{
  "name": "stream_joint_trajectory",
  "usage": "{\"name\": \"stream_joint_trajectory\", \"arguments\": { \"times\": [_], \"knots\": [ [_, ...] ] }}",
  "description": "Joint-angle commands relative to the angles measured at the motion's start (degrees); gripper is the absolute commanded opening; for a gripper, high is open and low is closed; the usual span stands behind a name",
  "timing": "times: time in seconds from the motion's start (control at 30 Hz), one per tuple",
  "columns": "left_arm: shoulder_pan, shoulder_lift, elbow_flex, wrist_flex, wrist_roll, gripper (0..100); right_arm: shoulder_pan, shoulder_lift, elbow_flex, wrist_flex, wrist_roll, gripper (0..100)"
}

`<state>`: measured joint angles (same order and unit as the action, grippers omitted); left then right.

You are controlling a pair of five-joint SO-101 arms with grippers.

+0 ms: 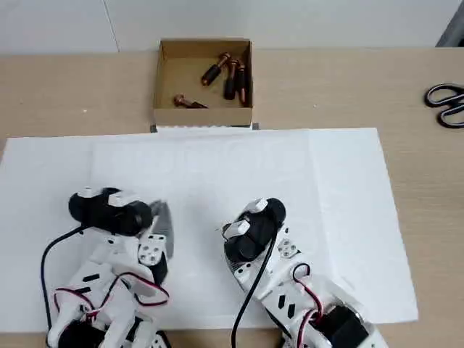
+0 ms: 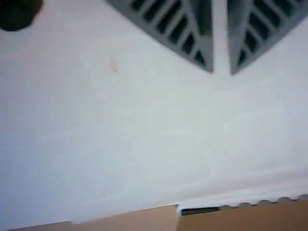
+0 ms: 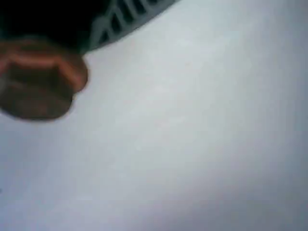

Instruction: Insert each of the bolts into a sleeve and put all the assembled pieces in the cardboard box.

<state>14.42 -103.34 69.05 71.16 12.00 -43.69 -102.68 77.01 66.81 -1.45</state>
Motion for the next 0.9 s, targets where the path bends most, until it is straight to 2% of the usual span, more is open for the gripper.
{"name": "stream_joint_trajectory", "arguments": {
  "times": [0.0, 0.13, 0.27, 0.5, 0.7, 0.87],
  "knots": [
    [-5.2, -0.4, 2.4, -0.1, -3.0, 1, 0.7, -0.1, -0.6, -1.6, 0.6, 0.5],
    [-9.2, -0.4, 9.0, -0.4, -5.8, 1, 4.7, -0.1, -0.6, -1.7, 0.5, 0.5],
    [-12.3, -0.4, 15.5, -5.6, -8.3, 1, 12.6, -0.2, -1.3, -1.7, 0.4, 0.5],
    [-12.7, -0.4, 21.1, -9.6, -9.2, 1, 23.2, -0.2, -1.6, -10.0, 0.4, 0.4],
    [-12.5, -0.4, 23.7, -9.5, -9.1, 1, 25.5, -0.1, -1.6, -14.6, 0.4, 0.4],
    [-12.6, -0.4, 23.8, -9.4, -9.0, 1, 25.9, 0.5, -0.2, -24.2, 0.6, 0.4]
  ]
}}
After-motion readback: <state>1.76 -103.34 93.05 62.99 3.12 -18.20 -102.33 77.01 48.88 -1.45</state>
